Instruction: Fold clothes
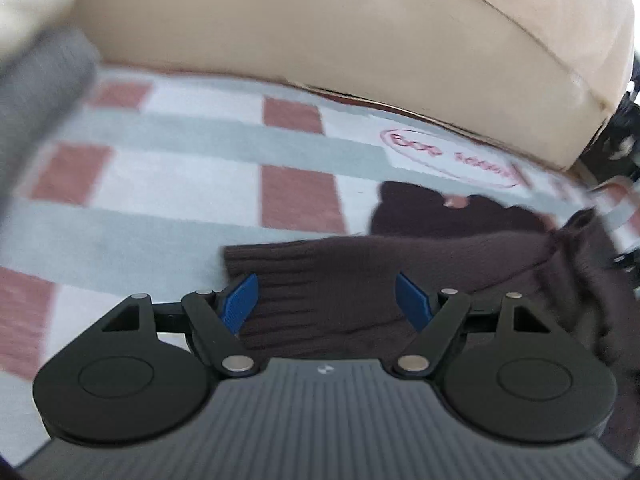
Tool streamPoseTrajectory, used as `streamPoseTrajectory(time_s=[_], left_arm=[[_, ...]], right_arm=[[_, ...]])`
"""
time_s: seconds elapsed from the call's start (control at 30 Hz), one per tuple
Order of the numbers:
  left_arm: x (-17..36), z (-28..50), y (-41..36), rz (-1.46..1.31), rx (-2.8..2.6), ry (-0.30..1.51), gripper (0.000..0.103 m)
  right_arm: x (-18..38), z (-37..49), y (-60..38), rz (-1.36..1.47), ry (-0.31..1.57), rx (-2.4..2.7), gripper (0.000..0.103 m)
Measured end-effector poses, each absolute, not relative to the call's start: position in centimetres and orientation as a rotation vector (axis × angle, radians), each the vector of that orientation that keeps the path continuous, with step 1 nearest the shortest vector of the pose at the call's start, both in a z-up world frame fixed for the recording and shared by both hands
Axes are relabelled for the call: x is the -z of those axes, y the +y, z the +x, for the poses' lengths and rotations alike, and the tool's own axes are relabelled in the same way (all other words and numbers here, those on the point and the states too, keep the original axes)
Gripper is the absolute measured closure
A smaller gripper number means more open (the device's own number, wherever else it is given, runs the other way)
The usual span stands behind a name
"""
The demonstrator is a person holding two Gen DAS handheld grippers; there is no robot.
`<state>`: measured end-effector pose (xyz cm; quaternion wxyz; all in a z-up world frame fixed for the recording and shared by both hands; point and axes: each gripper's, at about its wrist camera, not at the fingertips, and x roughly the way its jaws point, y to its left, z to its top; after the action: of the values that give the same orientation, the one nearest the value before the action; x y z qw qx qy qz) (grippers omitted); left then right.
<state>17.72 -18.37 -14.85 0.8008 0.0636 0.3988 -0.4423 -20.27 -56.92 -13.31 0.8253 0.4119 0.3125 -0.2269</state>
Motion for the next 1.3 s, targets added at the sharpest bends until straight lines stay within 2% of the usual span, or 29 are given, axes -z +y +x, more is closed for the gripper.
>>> streamPoseTrajectory(time_s=[0.07,0.1,0.17,0.27,0.3,0.5,0.53,0.57,0.6,0.63,0.67,0.7,0.73,0.77,0.83,0.87,0.97,1.07,1.13,1.17,1.2,1.23,1.3], left_arm=[[14.9,16.9,-18.7,0.236,0.909,0.827,0.027],[15.0,16.9,-19.4,0.3,0.869,0.83,0.023],[15.6,18.0,-20.8,0.418,0.737,0.87,0.021],[16.1,19.7,-20.3,0.29,0.79,0.898,0.018],[16.4,20.3,-20.0,0.234,0.813,0.927,0.009],[17.0,21.0,-19.1,0.078,0.928,0.922,0.005],[17.0,20.6,-19.7,0.111,0.96,0.921,0.009],[16.7,19.7,-20.2,0.183,0.975,0.898,0.03],[16.5,18.9,-20.7,0.256,0.988,0.874,0.067],[16.3,17.9,-21.3,0.344,0.992,0.842,0.083],[16.0,17.3,-21.6,0.362,1.011,0.832,0.093],[15.6,17.0,-21.8,0.349,0.985,0.838,0.093],[15.2,16.8,-22.0,0.337,0.96,0.844,0.093],[14.6,16.6,-22.3,0.343,0.937,0.827,0.094],[12.5,15.7,-22.7,0.391,0.892,0.68,0.094],[11.4,15.4,-23.0,0.415,0.875,0.614,0.094],[8.4,16.5,-23.6,0.306,0.854,0.604,0.094],[5.4,16.8,-25.8,0.326,0.786,0.454,0.094],[4.2,17.9,-27.2,0.306,0.733,0.428,0.092],[4.6,19.0,-28.3,0.294,0.687,0.494,0.079],[5.0,20.2,-29.4,0.284,0.64,0.56,0.052],[6.1,21.0,-30.1,0.3,0.596,0.644,0.045],[8.2,21.4,-30.2,0.307,0.567,0.763,0.044]], right_arm=[[13.2,-20.8,-56.6,0.875,0.678,0.483,0.026],[13.3,-21.2,-56.8,0.906,0.676,0.49,0.026],[13.4,-22.1,-57.4,0.982,0.66,0.502,0.026],[13.4,-22.1,-57.6,0.999,0.664,0.502,0.025],[13.4,-22.1,-57.5,0.997,0.665,0.505,0.025],[13.5,-22.0,-56.8,0.989,0.642,0.538,0.024],[13.6,-22.1,-56.6,0.992,0.627,0.551,0.023],[13.6,-22.0,-56.4,0.983,0.617,0.561,0.022],[13.5,-21.8,-56.0,0.957,0.616,0.577,0.025],[13.4,-21.5,-55.5,0.927,0.616,0.594,0.039],[12.9,-21.2,-54.8,0.865,0.623,0.611,0.047],[12.3,-20.9,-54.0,0.792,0.631,0.627,0.06],[11.6,-20.6,-53.2,0.739,0.628,0.66,0.069],[10.7,-20.3,-52.5,0.693,0.623,0.689,0.071],[8.7,-19.7,-51.3,0.603,0.612,0.738,0.075],[7.7,-19.4,-51.0,0.559,0.607,0.745,0.075],[4.8,-18.1,-50.6,0.429,0.584,0.746,0.077],[2.0,-16.1,-51.0,0.322,0.529,0.745,0.078],[0.6,-15.0,-52.5,0.327,0.483,0.782,0.075],[0.5,-14.3,-53.6,0.349,0.469,0.803,0.071],[0.6,-13.6,-54.7,0.375,0.458,0.821,0.057],[1.0,-12.8,-55.8,0.379,0.492,0.825,0.042],[2.0,-11.7,-56.8,0.338,0.591,0.891,0.04]])
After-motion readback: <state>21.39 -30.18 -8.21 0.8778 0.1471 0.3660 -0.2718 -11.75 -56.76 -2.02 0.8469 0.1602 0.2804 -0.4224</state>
